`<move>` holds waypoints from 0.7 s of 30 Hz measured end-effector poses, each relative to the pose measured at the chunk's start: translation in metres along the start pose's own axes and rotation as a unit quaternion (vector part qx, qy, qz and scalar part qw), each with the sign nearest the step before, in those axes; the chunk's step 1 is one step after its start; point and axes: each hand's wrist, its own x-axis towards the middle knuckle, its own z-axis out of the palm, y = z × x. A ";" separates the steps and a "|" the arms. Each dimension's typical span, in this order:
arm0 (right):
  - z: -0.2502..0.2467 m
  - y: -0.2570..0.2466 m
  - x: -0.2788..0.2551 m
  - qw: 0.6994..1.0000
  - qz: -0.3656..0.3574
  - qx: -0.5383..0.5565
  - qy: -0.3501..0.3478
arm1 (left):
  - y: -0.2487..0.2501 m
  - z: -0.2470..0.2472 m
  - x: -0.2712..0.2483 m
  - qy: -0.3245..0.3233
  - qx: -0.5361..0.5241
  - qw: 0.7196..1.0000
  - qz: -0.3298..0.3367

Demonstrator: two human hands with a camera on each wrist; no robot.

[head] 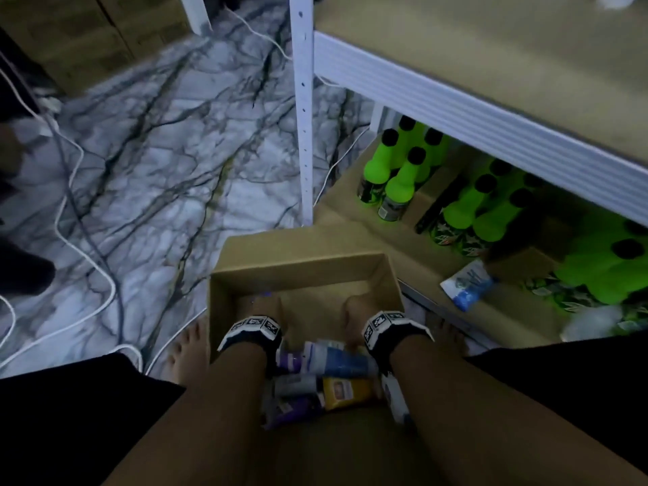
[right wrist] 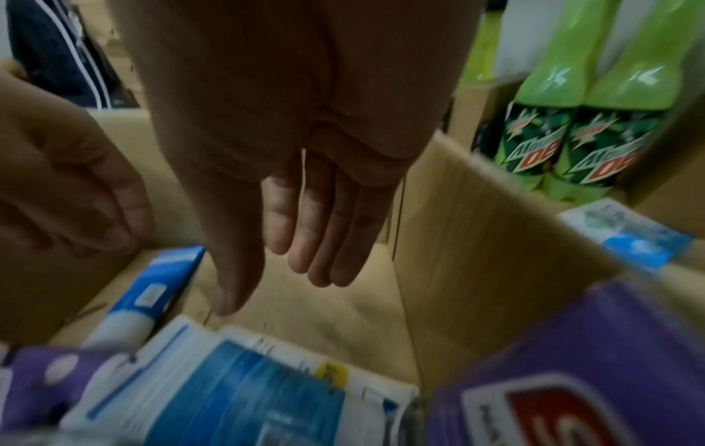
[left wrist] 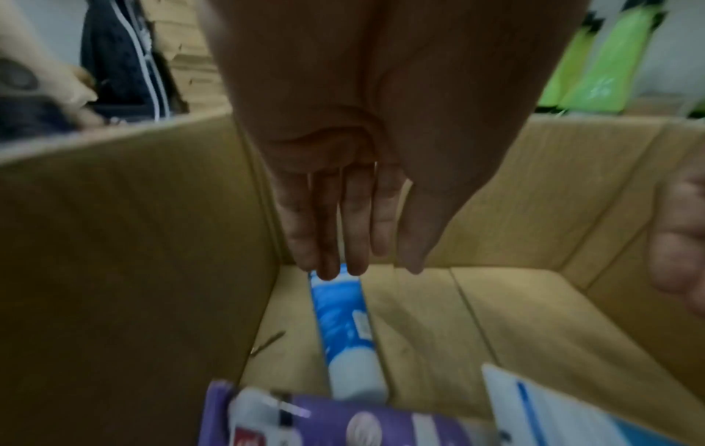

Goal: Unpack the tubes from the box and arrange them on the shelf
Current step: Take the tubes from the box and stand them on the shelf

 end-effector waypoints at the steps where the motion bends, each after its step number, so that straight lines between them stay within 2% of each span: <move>1: -0.006 -0.012 -0.017 1.000 -0.018 -0.001 -0.010 | -0.006 0.010 0.006 -0.009 -0.001 1.000 -0.005; 6: 0.017 -0.021 -0.013 0.998 -0.052 -0.030 -0.034 | -0.018 0.029 0.018 0.023 -0.027 0.998 -0.053; 11: 0.020 -0.030 -0.007 0.991 -0.105 -0.072 -0.043 | -0.014 0.028 0.022 0.006 -0.057 0.995 -0.087; 17: 0.022 -0.033 -0.005 0.980 -0.143 -0.124 -0.054 | -0.011 0.039 0.030 0.033 -0.083 0.988 -0.123; 21: 0.027 -0.031 0.002 0.986 -0.131 -0.094 -0.049 | -0.013 0.041 0.031 0.047 -0.119 0.982 -0.138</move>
